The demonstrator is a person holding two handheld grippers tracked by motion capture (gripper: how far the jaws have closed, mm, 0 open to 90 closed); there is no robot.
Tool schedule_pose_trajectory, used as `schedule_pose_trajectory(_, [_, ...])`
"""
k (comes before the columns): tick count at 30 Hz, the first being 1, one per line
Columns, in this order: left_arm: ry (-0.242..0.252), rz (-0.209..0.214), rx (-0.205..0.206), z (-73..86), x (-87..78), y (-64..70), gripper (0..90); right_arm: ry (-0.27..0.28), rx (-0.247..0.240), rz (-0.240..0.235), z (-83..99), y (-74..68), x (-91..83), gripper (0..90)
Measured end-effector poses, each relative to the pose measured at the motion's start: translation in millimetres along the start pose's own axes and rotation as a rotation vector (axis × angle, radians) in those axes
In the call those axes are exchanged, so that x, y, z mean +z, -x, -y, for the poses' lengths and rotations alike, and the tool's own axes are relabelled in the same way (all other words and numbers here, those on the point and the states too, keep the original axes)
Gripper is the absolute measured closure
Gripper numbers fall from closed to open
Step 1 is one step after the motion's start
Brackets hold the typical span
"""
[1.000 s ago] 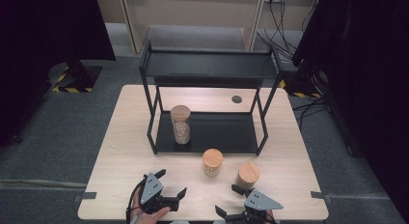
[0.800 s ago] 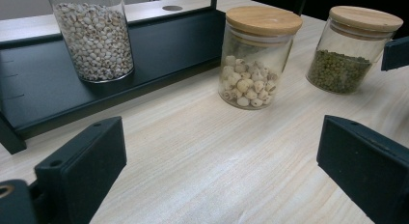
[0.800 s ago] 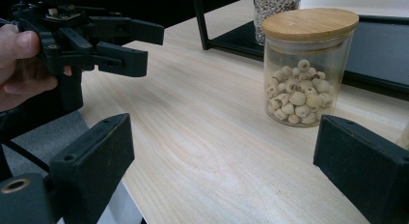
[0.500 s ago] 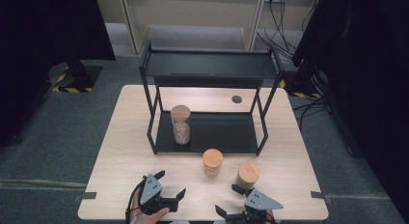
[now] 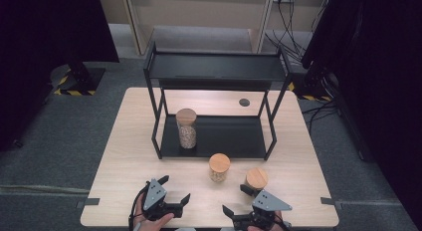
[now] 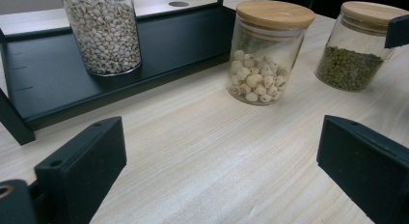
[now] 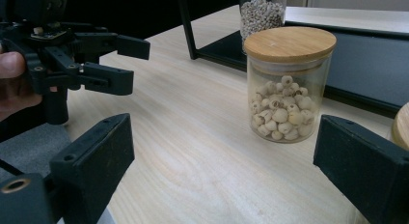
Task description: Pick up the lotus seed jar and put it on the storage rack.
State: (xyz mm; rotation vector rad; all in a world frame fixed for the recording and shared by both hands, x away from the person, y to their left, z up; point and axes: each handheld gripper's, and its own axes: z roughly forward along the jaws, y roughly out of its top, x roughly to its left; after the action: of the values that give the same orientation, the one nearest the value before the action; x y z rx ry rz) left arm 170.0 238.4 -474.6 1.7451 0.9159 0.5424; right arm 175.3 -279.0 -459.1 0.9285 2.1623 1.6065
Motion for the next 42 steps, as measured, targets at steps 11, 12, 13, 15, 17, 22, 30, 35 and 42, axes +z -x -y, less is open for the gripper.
schedule_pose_trajectory(11, [-0.004,0.002,-0.003,1.2,0.5,-1.2,2.8,-0.015,-0.005,0.042,-11.7,-4.1,12.9,7.7])
schedule_pose_trajectory(12, [-0.004,0.002,-0.002,1.2,0.4,-1.1,2.8,-0.017,-0.013,0.048,-13.9,-5.7,14.5,7.8])
schedule_pose_trajectory(13, [-0.004,0.003,-0.002,1.1,0.3,-0.9,2.8,-0.02,-0.02,0.055,-16.2,-7.4,16.2,7.8])
schedule_pose_trajectory(15, [-0.005,0.006,-0.001,1.0,0.5,-0.3,2.8,-0.029,-0.031,0.072,-20.5,-10.8,19.7,8.0])
schedule_pose_trajectory(17, [-0.003,0.011,0.002,0.6,0.4,0.6,2.8,-0.04,-0.04,0.095,-24.1,-14.7,23.3,8.2])
schedule_pose_trajectory(22, [-0.001,0.013,0.006,0.0,-0.7,1.1,2.8,-0.057,-0.047,0.131,-30.5,-21.4,33.4,8.3])
schedule_pose_trajectory(30, [0.016,0.006,0.004,-0.5,-4.2,0.7,2.8,-0.089,-0.038,0.196,-38.1,-29.1,51.4,8.5])
schedule_pose_trajectory(35, [0.019,0.004,0.003,-0.7,-5.3,-0.1,2.8,-0.093,-0.039,0.226,-39.2,-32.2,58.1,8.8])
schedule_pose_trajectory(42, [0.022,0.002,0.005,-1.1,-6.5,-0.1,2.8,-0.095,-0.06,0.249,-44.6,-36.9,68.7,8.9])
